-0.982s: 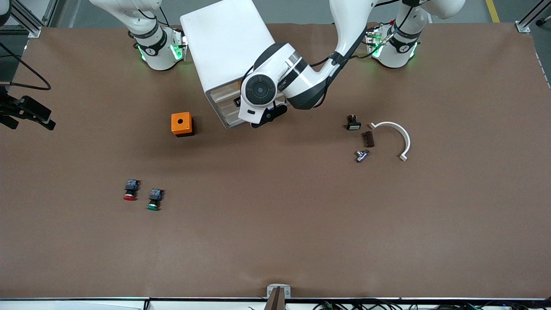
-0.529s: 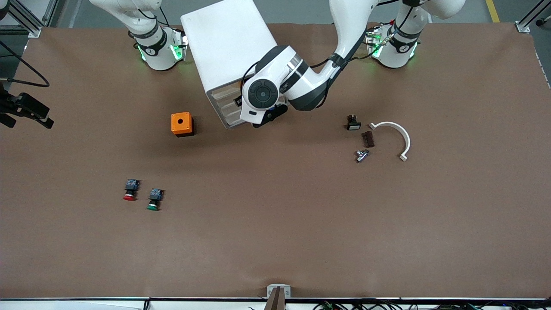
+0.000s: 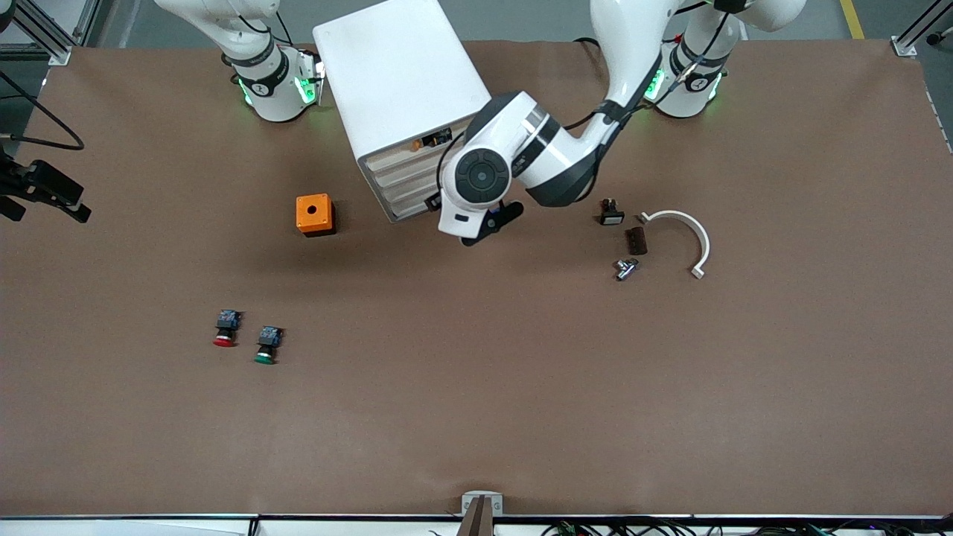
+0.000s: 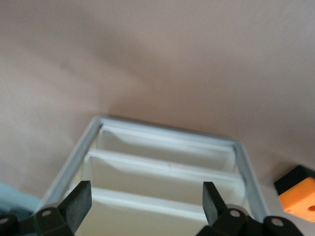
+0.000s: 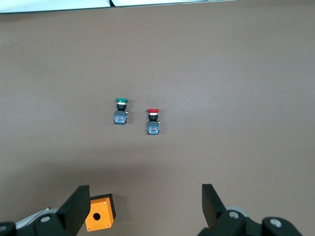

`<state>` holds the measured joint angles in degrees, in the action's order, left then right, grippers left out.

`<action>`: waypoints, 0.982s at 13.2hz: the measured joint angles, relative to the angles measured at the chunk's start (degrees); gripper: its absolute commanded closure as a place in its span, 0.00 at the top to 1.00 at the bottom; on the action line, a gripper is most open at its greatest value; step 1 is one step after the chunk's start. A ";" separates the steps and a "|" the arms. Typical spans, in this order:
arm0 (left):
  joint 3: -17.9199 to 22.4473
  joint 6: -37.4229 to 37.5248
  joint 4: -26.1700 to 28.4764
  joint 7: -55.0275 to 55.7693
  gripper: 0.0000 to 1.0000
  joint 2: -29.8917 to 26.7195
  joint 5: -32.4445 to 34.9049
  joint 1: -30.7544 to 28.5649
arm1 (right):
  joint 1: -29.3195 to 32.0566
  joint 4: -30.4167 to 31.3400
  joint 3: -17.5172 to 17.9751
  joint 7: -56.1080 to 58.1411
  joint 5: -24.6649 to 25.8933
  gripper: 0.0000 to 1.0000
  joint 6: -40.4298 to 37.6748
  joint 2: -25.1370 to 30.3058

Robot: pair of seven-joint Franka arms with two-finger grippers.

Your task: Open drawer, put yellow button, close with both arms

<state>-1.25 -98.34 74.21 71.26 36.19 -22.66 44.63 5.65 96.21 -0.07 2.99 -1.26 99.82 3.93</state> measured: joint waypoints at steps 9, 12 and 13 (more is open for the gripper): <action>0.29 14.45 -1.03 -26.45 0.99 -14.32 10.41 -15.75 | 0.00 -0.02 0.05 0.00 0.01 1.00 -0.01 -0.01; 0.40 21.14 -0.70 -37.92 0.99 -18.10 12.22 -22.53 | 0.00 -0.01 0.06 0.00 0.01 1.00 -1.58 -0.02; 0.42 22.36 -0.50 -41.30 0.99 -19.21 12.46 -25.32 | 0.00 -0.01 0.05 0.00 0.01 1.00 -2.57 -0.02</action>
<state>-0.83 -75.98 73.71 29.96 16.98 -10.20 19.31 5.65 96.20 -0.01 2.98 -1.25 97.25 3.90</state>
